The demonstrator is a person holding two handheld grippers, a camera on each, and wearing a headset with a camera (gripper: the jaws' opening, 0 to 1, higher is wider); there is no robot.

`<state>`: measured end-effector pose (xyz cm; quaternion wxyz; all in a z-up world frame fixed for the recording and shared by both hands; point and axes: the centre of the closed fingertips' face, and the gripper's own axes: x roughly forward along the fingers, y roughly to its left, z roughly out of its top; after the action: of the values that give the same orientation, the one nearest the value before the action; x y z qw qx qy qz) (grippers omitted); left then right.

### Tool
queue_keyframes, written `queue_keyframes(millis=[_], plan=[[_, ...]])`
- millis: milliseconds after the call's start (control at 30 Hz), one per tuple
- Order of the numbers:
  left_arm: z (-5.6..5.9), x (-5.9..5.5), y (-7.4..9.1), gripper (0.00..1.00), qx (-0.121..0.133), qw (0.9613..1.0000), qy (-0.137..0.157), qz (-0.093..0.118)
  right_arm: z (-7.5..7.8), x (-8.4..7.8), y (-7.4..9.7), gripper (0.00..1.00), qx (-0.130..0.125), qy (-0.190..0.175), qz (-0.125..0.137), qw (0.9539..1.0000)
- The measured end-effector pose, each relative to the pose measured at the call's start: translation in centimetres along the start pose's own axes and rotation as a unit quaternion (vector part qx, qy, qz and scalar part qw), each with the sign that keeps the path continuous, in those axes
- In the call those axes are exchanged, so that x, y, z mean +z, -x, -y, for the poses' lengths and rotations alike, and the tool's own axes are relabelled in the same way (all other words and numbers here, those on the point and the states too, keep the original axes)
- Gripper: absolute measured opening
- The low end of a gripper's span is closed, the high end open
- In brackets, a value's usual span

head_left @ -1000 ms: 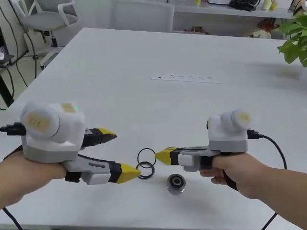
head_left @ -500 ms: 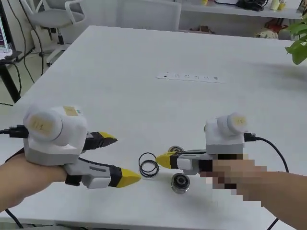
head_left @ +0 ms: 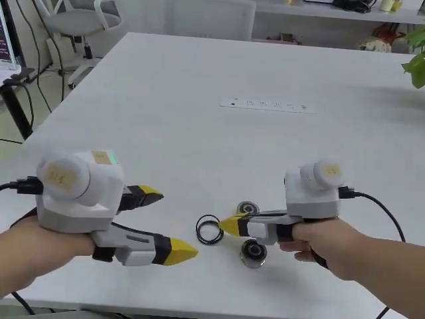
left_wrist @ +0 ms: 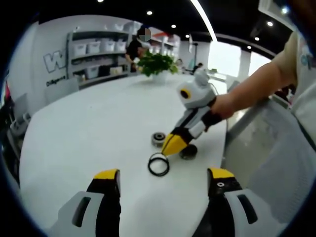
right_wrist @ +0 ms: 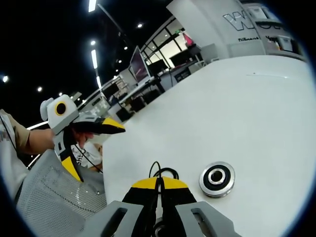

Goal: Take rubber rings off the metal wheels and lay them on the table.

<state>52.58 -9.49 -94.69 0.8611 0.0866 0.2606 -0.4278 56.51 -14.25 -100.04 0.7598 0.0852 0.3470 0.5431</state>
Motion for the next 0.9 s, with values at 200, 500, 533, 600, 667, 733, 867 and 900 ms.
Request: queue_keyframes(millis=[200, 500, 533, 600, 667, 733, 867, 900], plan=[[-0.1, 0.0, -0.1, 0.73, -0.002, 1.0, 0.002, -0.001, 0.4, -0.3, 0.0, 0.0, -0.007, -0.002, -0.004, 1.0], [-0.1, -0.1, -0.4, 0.73, -0.005, 1.0, 0.003, -0.003, 0.8, -0.6, -0.2, 0.0, -0.013, -0.004, -0.009, 0.9999], [-0.1, -0.1, -0.4, 0.72, -0.005, 1.0, 0.003, -0.004, 0.9, -0.6, -0.2, 0.0, -0.015, -0.004, -0.01, 0.9998], [-0.1, -0.1, -0.5, 0.72, -0.005, 1.0, 0.003, -0.004, 0.9, -0.6, -0.3, 0.0, -0.016, -0.003, -0.011, 0.9998], [-0.1, -0.1, -0.5, 0.72, -0.006, 1.0, 0.003, -0.004, 1.0, -0.6, -0.3, 0.0, -0.018, -0.003, -0.011, 0.9998], [-0.2, -0.1, -0.5, 0.72, -0.005, 1.0, 0.003, -0.005, 1.0, -0.7, -0.3, 0.01, -0.018, -0.003, -0.011, 0.9998], [-0.2, -0.2, -0.5, 0.72, -0.005, 1.0, 0.003, -0.007, 1.1, -0.7, -0.3, 0.03, -0.02, 0.001, -0.013, 0.9997], [-0.2, -0.3, -0.5, 0.72, -0.005, 1.0, 0.003, -0.007, 1.1, -0.8, -0.2, 0.03, -0.021, 0.003, -0.014, 0.9997]])
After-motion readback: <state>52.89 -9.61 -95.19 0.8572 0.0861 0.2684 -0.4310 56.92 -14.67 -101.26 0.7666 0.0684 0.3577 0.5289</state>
